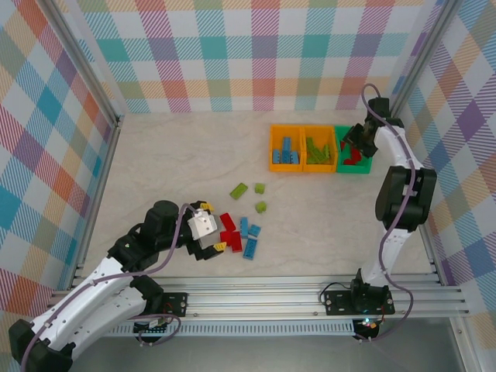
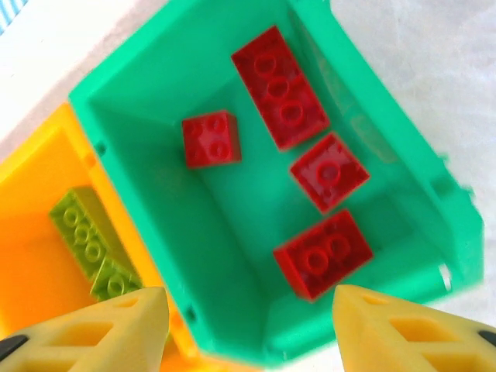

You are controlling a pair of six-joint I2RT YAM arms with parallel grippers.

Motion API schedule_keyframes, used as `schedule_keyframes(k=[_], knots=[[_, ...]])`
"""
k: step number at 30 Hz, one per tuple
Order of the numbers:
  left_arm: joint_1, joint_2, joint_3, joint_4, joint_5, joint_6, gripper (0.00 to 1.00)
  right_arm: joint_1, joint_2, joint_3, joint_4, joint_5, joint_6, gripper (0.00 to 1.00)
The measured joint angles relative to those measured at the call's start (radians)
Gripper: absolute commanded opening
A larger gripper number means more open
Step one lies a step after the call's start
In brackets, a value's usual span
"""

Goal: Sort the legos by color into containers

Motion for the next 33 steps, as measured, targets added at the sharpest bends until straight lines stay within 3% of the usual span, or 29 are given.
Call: schedule_keyframes(k=[3,9,13,16,19,24,33], knots=[[0.005,0.022,0.009,0.018,-0.03,-0.084,1.0,0.0,-0.126,-0.109,-0.008,-0.047,0.0,0.6],[0.008,0.216,0.193,0.014,-0.198,-0.406,1.0,0.014,-0.47,-0.342,-0.008,-0.249,-0.007,0.64],[0.012,0.409,0.328,0.013,-0.336,-0.612,1.0,0.137,-0.669,-0.41,-0.075,-0.341,-0.053,0.69],[0.013,0.538,0.378,0.003,-0.378,-0.725,0.99,0.257,-0.753,-0.443,-0.137,-0.408,-0.079,0.7],[0.013,0.671,0.436,-0.058,-0.396,-0.846,0.87,0.314,-0.79,-0.48,-0.214,-0.471,-0.084,0.7],[-0.01,0.835,0.506,-0.131,-0.396,-1.045,0.68,0.32,-0.81,-0.543,-0.293,-0.488,-0.083,0.71],[-0.149,0.998,0.599,-0.229,-0.418,-1.188,0.59,0.32,-0.811,-0.571,-0.307,-0.487,-0.085,0.75]])
